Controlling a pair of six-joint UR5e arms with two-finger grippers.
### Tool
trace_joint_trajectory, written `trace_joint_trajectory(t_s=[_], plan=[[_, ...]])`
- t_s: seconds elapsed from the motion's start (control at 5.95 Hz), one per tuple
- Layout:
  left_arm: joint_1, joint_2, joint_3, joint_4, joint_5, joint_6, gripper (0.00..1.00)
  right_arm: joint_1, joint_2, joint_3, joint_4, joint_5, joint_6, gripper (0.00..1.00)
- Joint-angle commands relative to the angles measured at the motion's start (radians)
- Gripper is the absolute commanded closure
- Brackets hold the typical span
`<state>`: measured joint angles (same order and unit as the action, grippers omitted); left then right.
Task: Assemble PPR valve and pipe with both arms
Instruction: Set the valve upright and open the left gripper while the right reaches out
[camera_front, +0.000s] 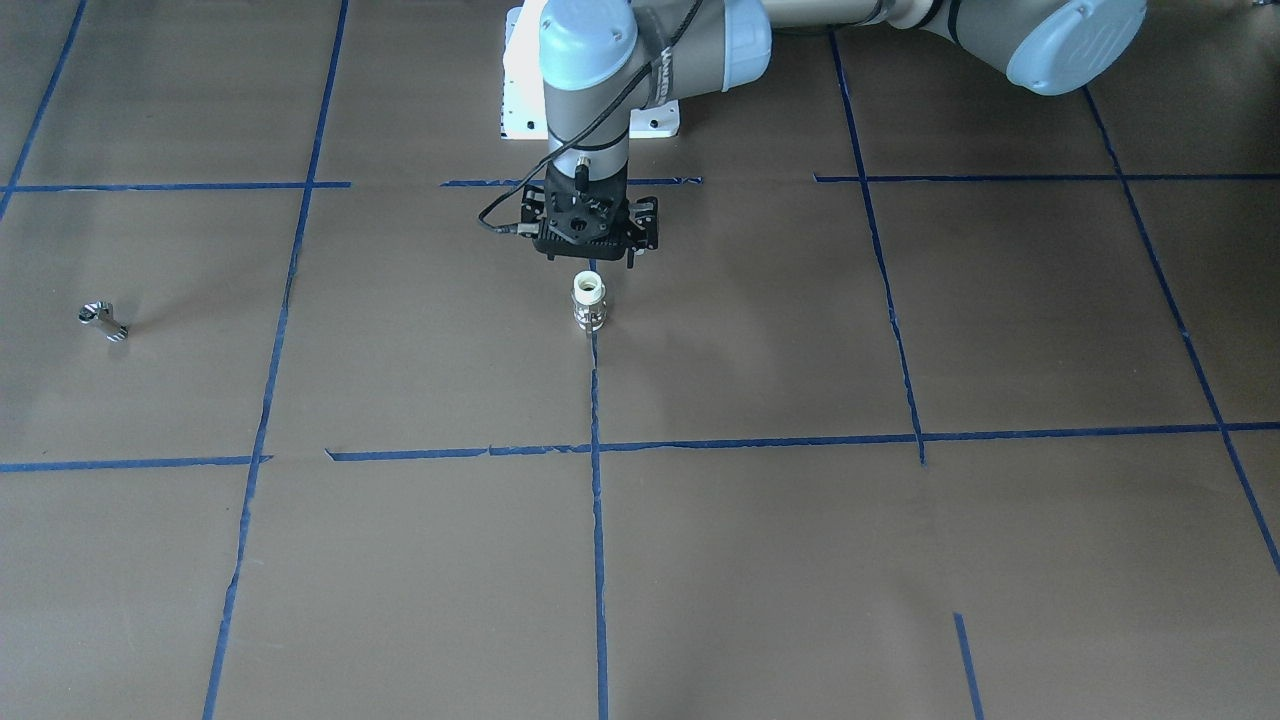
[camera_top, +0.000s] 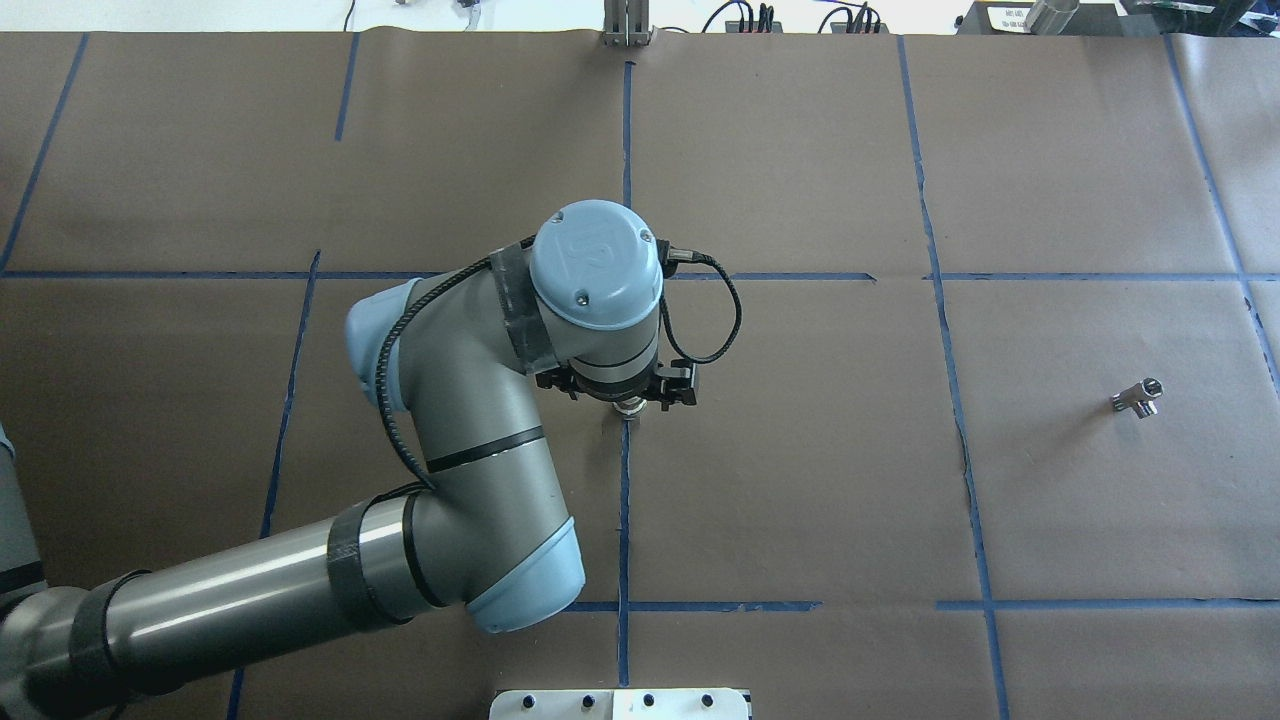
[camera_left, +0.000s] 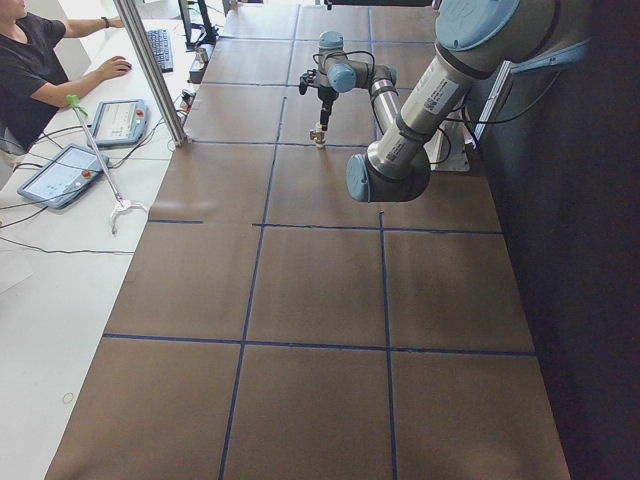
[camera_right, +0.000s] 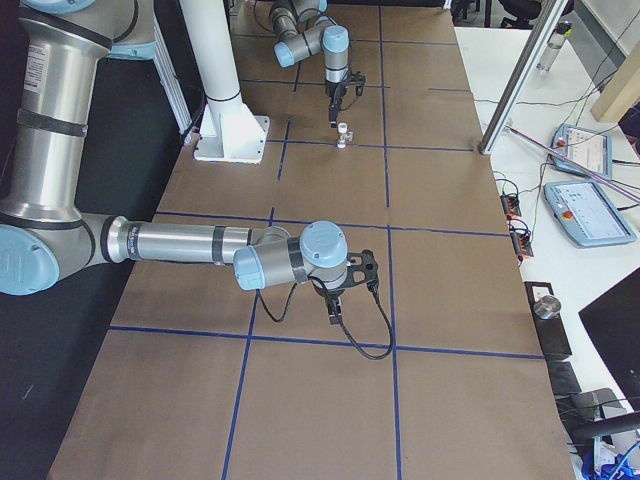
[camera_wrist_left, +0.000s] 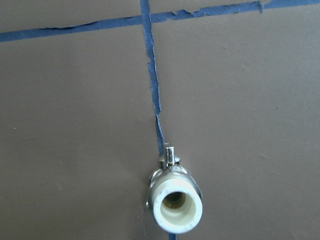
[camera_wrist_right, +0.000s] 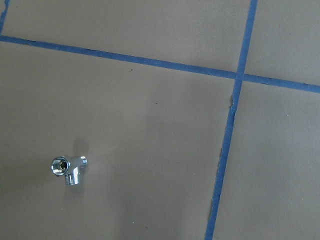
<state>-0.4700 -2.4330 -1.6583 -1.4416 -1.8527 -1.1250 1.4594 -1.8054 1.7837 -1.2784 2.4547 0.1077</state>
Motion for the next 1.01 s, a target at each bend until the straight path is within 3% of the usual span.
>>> trace_joint_trajectory(t_s=[0.0, 0.17, 0.34, 0.5, 0.84], plan=[[-0.027, 0.063, -0.128, 0.003, -0.002, -0.012, 0.0, -0.153, 0.0, 0.006, 0.197, -0.046, 0.335, 0.0], [-0.05, 0.131, -0.194, -0.003, -0.003, -0.012, 0.0, -0.277, 0.001, 0.006, 0.312, -0.141, 0.541, 0.0], [-0.059, 0.222, -0.274, -0.008, -0.003, -0.009, 0.0, -0.339, 0.047, 0.003, 0.315, -0.167, 0.587, 0.0], [-0.059, 0.238, -0.285, -0.011, -0.003, -0.009, 0.0, -0.426, 0.072, -0.01, 0.309, -0.247, 0.587, 0.0], [-0.058, 0.241, -0.287, -0.011, -0.003, -0.012, 0.0, -0.47, 0.072, -0.058, 0.31, -0.276, 0.578, 0.01]])
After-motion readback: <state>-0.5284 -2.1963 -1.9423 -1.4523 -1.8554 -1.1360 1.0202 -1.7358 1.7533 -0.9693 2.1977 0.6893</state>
